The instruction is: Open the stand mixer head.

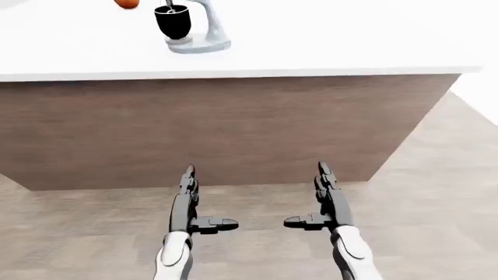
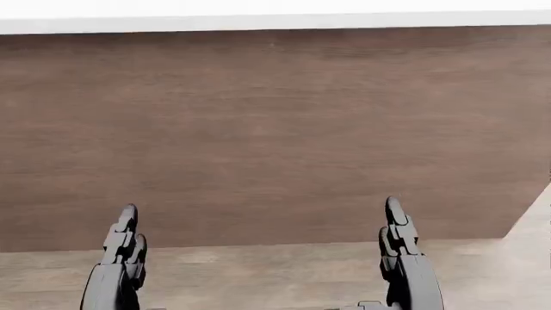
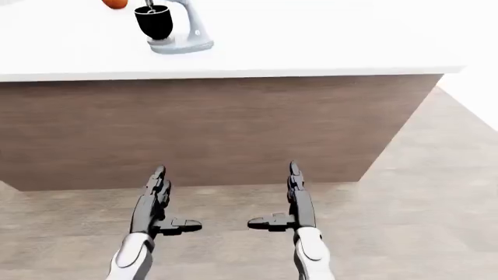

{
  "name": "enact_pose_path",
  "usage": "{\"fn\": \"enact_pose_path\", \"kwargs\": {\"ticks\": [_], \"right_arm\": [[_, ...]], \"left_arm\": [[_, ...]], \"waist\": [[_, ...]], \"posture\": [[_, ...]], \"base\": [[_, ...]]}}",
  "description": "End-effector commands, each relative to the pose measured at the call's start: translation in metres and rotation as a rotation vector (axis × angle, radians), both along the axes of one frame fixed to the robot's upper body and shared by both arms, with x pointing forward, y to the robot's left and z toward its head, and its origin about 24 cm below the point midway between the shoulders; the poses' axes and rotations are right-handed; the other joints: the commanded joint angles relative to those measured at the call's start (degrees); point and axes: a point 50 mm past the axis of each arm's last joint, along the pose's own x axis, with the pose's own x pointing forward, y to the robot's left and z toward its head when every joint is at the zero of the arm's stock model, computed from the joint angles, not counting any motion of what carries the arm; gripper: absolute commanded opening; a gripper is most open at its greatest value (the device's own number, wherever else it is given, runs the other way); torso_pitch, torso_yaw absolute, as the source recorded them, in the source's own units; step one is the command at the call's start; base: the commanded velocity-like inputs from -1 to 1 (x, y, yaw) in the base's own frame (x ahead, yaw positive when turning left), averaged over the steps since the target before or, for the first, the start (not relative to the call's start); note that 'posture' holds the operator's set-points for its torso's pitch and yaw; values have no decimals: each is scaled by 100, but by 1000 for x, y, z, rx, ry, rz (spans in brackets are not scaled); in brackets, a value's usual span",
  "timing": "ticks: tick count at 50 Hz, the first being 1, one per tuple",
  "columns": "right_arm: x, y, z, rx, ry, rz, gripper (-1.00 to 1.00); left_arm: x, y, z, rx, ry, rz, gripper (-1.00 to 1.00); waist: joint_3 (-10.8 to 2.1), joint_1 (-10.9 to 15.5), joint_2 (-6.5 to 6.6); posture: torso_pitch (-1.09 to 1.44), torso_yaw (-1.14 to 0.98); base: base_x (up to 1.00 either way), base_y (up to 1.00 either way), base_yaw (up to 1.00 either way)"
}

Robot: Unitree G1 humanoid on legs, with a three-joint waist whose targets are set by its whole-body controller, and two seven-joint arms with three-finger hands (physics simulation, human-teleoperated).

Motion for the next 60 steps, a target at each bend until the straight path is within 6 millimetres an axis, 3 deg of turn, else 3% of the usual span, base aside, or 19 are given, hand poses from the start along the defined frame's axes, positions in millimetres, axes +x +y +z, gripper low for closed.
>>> {"fn": "enact_pose_path", "kwargs": {"ticks": [1,3,4,5,7,8,14,17,23,30,31,37,46,53,60], "right_arm": [[10,2,35,4,-165,13,100],[10,2,36,20,-168,17,100],[10,3,37,25,-173,18,100],[10,4,38,30,-177,17,100],[9,5,39,34,-181,28,100],[9,5,39,33,-178,33,100],[10,6,41,54,-210,35,100],[9,10,57,34,-403,93,100],[3,13,83,38,-630,129,100],[-5,12,114,160,-768,135,100],[-7,14,126,183,-788,147,100],[-15,24,180,182,-892,208,100],[-33,27,238,237,-1019,234,100],[-40,27,261,253,-1070,236,100],[-40,25,263,250,-1077,227,100]], "left_arm": [[9,0,31,10,-170,-7,100],[9,0,32,9,-171,-9,100],[9,0,32,8,-171,-10,100],[9,0,32,10,-171,-11,100],[10,0,32,9,-171,-10,100],[10,0,31,10,-171,-10,100],[11,2,32,7,-188,1,100],[15,1,47,-21,-306,12,100],[12,-1,74,-120,-520,10,100],[5,-1,99,-163,-704,2,100],[5,1,104,-192,-722,14,100],[1,3,158,-270,-866,9,100],[-18,0,224,-370,-1037,-26,100],[-31,-2,260,-417,-1120,-59,100],[-31,-2,262,-419,-1127,-53,100]], "waist": [[-5,-12,-45],[-355,49,-9],[-300,49,-7],[-96,40,-34],[-399,44,-39],[-429,47,-39],[-457,46,-24],[-478,37,-17],[-538,24,-8],[-551,27,-14],[-544,24,-14],[-516,21,-12],[-466,30,-3],[-392,33,8],[-356,45,12]], "posture": [[0,0],[0,0],[0,0],[0,0],[0,0],[0,0],[0,0],[0,0],[0,0],[0,0],[0,0],[0,0],[0,0],[0,0],[0,0]], "base": [[0,0,0],[0,0,0],[0,0,0],[0,0,0],[0,0,0],[0,0,0],[0,0,0],[0,0,0],[0,0,0],[0,0,0],[0,0,0],[0,0,0],[0,0,0],[0,0,0],[0,0,0]]}}
